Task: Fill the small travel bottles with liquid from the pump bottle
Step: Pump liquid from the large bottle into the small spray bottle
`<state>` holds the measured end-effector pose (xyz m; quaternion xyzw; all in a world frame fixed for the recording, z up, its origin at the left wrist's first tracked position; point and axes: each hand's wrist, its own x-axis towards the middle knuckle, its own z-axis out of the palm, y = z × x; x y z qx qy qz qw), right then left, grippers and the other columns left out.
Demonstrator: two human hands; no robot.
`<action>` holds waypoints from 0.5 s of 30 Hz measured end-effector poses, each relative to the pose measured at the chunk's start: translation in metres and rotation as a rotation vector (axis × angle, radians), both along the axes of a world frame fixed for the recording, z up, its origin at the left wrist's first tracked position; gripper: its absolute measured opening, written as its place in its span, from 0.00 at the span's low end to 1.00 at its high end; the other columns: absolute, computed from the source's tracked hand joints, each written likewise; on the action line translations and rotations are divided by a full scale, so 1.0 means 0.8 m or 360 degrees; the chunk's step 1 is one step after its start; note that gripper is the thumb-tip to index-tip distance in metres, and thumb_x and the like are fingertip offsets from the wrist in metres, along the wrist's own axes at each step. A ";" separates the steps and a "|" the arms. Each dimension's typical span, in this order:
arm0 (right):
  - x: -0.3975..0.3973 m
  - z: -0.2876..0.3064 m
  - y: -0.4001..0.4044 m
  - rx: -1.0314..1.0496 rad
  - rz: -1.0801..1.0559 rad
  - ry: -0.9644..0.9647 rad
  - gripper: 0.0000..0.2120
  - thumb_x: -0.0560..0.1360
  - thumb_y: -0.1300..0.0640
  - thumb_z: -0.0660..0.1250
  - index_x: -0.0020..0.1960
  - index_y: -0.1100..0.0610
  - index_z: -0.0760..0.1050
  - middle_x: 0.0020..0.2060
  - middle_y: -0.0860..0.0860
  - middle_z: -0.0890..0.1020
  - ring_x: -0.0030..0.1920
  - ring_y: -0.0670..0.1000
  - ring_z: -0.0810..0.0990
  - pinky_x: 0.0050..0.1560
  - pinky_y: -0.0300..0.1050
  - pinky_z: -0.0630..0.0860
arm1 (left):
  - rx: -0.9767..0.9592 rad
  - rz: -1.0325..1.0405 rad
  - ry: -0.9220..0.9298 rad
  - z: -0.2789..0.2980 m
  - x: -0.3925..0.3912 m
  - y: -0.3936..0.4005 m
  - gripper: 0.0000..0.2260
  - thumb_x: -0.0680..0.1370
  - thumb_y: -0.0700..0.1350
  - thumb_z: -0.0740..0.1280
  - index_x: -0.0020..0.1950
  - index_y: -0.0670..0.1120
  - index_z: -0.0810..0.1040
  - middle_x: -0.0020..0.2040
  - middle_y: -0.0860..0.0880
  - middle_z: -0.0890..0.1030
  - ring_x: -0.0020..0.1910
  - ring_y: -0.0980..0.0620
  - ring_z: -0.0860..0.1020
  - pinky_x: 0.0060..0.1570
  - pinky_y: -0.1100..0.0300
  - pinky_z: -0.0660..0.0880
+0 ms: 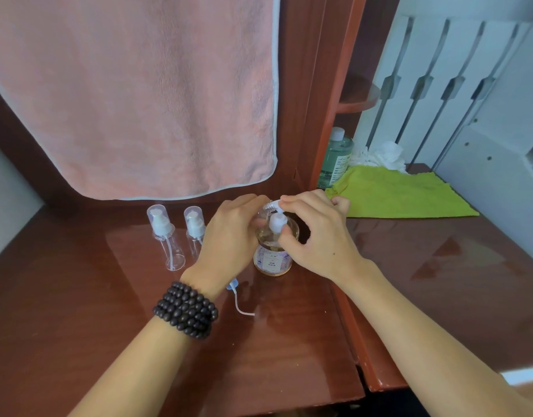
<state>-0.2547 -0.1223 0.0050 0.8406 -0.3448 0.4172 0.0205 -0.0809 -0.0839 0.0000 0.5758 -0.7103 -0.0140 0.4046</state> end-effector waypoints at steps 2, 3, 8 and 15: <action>0.000 -0.001 -0.001 0.0023 0.0007 -0.0001 0.13 0.69 0.52 0.67 0.51 0.52 0.83 0.54 0.42 0.83 0.54 0.45 0.79 0.53 0.54 0.63 | -0.0012 0.0009 -0.0006 -0.002 -0.001 0.001 0.14 0.75 0.39 0.61 0.57 0.45 0.81 0.48 0.51 0.82 0.46 0.46 0.80 0.50 0.46 0.76; 0.000 -0.002 -0.002 0.0039 0.0006 0.0004 0.13 0.69 0.51 0.68 0.51 0.52 0.83 0.53 0.41 0.83 0.54 0.44 0.79 0.53 0.54 0.62 | -0.0009 0.0019 -0.0012 -0.004 -0.001 0.001 0.14 0.75 0.39 0.61 0.57 0.45 0.81 0.48 0.51 0.82 0.46 0.46 0.80 0.50 0.46 0.75; 0.002 -0.009 -0.003 0.0086 -0.0028 0.0024 0.11 0.67 0.51 0.67 0.47 0.51 0.83 0.49 0.41 0.83 0.51 0.45 0.79 0.52 0.53 0.62 | 0.0016 0.0030 -0.0035 -0.014 -0.001 -0.001 0.15 0.74 0.38 0.61 0.57 0.45 0.81 0.47 0.50 0.82 0.46 0.44 0.80 0.49 0.46 0.75; 0.003 -0.003 -0.001 0.0034 0.0014 -0.0031 0.13 0.68 0.53 0.68 0.51 0.53 0.83 0.54 0.42 0.83 0.54 0.44 0.79 0.54 0.53 0.63 | -0.0008 -0.0005 -0.0011 -0.003 0.003 -0.002 0.15 0.74 0.37 0.63 0.58 0.46 0.80 0.48 0.52 0.82 0.47 0.46 0.79 0.51 0.46 0.75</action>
